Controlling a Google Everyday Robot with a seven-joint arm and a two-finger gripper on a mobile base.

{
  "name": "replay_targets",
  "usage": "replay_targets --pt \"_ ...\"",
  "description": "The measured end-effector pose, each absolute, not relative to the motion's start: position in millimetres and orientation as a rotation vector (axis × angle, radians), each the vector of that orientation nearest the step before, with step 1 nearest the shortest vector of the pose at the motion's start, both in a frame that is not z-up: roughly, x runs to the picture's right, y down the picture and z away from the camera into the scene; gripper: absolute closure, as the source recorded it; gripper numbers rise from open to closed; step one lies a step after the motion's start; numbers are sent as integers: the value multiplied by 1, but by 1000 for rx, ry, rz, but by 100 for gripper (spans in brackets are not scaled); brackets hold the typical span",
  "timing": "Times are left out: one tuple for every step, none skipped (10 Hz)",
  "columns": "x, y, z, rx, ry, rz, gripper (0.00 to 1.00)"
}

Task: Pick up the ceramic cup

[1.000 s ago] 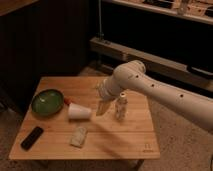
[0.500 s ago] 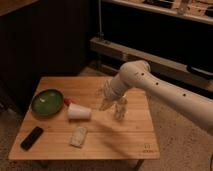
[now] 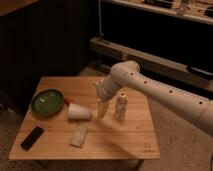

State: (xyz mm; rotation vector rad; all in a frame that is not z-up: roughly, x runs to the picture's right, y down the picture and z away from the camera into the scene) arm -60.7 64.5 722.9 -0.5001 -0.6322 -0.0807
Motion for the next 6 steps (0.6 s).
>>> replay_targets --pt "-68 75 721 -504 -630 -55 0" --pt "-72 80 719 -494 -623 -29 0" --pt "-75 87 720 -482 -614 -1 0" --pt "-77 92 721 -471 -610 24 0" --pt "-79 95 724 -463 -609 39 0" --pt "-83 97 728 -454 -607 52 0"
